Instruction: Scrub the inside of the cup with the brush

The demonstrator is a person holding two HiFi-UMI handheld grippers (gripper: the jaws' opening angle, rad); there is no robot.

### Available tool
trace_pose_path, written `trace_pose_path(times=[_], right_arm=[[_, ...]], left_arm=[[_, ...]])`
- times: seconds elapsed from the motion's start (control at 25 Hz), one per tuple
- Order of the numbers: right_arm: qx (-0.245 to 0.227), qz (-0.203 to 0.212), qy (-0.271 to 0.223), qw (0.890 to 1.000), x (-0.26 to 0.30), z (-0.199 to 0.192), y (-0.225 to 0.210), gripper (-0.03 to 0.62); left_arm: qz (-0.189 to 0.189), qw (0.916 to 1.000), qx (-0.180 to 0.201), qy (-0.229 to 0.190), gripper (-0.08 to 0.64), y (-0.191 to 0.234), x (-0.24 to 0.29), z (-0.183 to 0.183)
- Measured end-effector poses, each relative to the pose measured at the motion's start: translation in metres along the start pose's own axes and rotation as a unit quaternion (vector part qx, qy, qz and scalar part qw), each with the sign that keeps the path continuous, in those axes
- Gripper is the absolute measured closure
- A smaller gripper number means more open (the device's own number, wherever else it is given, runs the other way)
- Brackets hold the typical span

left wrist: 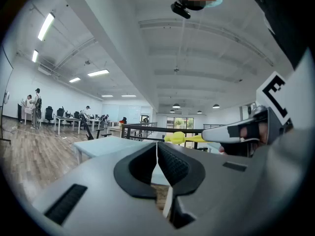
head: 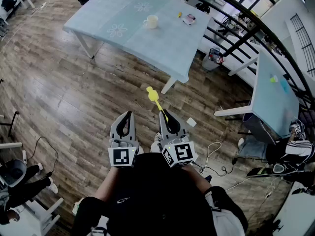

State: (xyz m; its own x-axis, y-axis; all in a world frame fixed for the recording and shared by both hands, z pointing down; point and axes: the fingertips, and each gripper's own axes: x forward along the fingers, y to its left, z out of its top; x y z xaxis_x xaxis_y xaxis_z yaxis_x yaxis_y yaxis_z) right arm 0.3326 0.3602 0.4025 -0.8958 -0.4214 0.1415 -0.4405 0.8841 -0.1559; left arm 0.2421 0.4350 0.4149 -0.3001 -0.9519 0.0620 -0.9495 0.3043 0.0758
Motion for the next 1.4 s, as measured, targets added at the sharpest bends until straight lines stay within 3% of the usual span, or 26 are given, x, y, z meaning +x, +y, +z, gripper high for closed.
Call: trace_pose_path(times=[0.44, 0.84, 1.04, 1.4], right_arm=[[0.005, 0.011, -0.009, 1.000, -0.009, 0.007, -0.023, 0.554], [0.012, 0.028, -0.023, 0.999, -0.025, 0.014, -0.058, 0.554], [0.014, 0.038, -0.022, 0.999, -0.033, 0.013, -0.075, 0.554], [0.021, 0.055, -0.006, 0.998, -0.020, 0.006, -0.084, 0.554]], left_arm=[[0.031, 0.9994, 0.005, -0.016, 0.543, -0.018, 0.002, 0.011], [0.055, 0.9979, -0.015, -0.031, 0.547, -0.048, 0.015, 0.021], [0.076, 0.9966, 0.014, -0.029, 0.546, -0.067, 0.018, 0.011], [0.091, 0.9955, 0.017, -0.020, 0.546, -0.071, 0.027, 0.004]])
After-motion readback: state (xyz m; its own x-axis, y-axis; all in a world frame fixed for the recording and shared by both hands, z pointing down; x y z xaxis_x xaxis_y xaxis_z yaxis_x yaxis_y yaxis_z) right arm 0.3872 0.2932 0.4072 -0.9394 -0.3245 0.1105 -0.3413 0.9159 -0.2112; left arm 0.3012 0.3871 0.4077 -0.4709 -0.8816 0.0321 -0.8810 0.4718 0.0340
